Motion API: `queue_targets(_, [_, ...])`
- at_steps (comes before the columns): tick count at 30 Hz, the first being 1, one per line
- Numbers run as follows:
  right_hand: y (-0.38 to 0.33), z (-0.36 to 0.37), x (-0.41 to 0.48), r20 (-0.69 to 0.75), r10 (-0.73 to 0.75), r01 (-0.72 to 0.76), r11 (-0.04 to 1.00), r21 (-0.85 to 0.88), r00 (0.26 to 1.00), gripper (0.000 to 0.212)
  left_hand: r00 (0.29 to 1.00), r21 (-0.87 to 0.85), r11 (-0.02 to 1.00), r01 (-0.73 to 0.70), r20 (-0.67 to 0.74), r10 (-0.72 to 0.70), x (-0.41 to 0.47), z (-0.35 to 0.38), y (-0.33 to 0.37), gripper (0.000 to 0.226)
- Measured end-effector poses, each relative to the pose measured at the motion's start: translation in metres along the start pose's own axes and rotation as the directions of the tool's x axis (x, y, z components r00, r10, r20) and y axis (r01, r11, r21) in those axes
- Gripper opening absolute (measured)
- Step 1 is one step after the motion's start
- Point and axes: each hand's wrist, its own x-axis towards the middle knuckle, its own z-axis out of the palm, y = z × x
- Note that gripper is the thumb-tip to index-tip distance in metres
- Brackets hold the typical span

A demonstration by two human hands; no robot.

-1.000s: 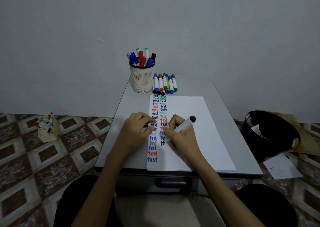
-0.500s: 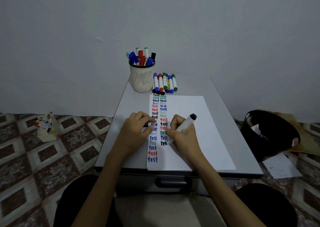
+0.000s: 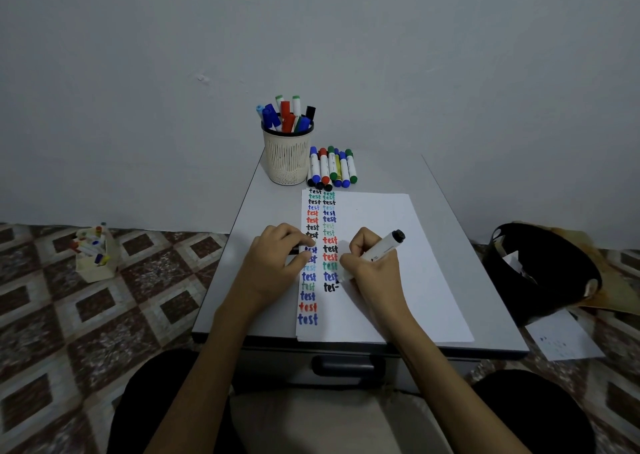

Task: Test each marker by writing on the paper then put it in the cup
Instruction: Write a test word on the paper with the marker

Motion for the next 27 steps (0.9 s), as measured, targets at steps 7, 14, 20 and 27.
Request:
queue_targets(7, [0.0, 0.003, 0.001, 0.015, 0.009, -0.008, 0.999, -0.038, 1.0, 0.034, 1.0, -0.009, 1.0, 0.02, 0.006, -0.02, -0.001, -0.002, 0.004, 0.034])
queue_targets(14, [-0.007, 0.0, -0.003, -0.14, 0.0, 0.021, 0.989, 0.146, 0.99, 0.021, 0.997, 0.033, 0.998, 0.047, -0.06, -0.044, 0.001, -0.006, 0.003, 0.041])
queue_targets(20, [-0.008, -0.004, -0.005, -0.128, -0.029, 0.054, 0.978, 0.2, 0.991, 0.027, 0.988, -0.131, 0.989, 0.069, -0.128, -0.086, -0.002, -0.008, 0.004, 0.031])
queue_targets(27, [-0.012, -0.004, -0.004, -0.07, -0.005, 0.029, 0.933, 0.358, 0.998, 0.011, 0.995, -0.49, 0.871, 0.037, -0.063, -0.077, -0.003, -0.02, 0.013, 0.025])
